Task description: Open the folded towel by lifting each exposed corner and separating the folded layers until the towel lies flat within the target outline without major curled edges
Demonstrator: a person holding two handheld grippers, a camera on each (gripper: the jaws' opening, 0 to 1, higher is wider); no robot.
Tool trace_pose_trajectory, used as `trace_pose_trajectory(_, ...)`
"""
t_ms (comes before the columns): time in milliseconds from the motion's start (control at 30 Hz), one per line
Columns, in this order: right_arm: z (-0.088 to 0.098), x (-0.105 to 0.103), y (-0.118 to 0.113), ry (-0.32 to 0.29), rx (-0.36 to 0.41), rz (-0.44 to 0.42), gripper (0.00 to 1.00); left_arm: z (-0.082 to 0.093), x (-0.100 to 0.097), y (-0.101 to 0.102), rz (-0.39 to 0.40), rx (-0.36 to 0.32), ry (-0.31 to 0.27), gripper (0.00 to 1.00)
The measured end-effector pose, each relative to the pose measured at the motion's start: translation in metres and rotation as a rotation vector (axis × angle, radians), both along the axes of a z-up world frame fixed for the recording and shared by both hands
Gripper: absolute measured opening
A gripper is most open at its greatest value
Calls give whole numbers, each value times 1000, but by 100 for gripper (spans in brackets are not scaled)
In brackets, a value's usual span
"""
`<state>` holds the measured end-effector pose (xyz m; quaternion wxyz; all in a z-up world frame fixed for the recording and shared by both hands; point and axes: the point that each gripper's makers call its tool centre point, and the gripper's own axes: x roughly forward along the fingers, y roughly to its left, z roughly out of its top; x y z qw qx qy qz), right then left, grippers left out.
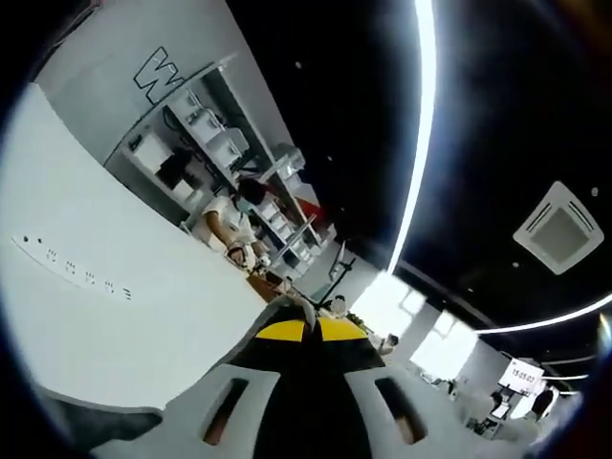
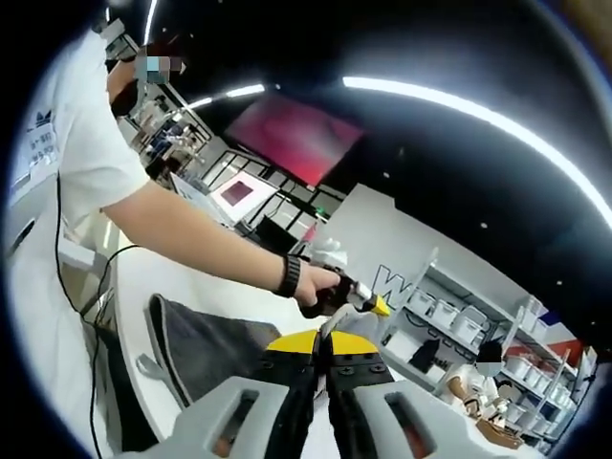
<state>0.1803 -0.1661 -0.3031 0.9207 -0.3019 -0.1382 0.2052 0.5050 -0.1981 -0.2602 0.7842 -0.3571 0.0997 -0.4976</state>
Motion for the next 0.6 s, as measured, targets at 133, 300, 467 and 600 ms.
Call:
trace_pose_trajectory(133,2,0,-6,-5,5,-18,0,3,3,-5,0,-3,-11,0)
trace_pose_trajectory(300,4,-2,-14,-1,10,-29,0,-1,-7,-9,-14,-21,-12,0)
trace_pose_trajectory(467,3,0,-22,-2,-3,-65,0,4,-9,-14,-13,-1,-26,0)
trace_pose_trajectory(600,0,2,-22,10,-9,-65,0,3,-12,-17,-15,-12,-23,0)
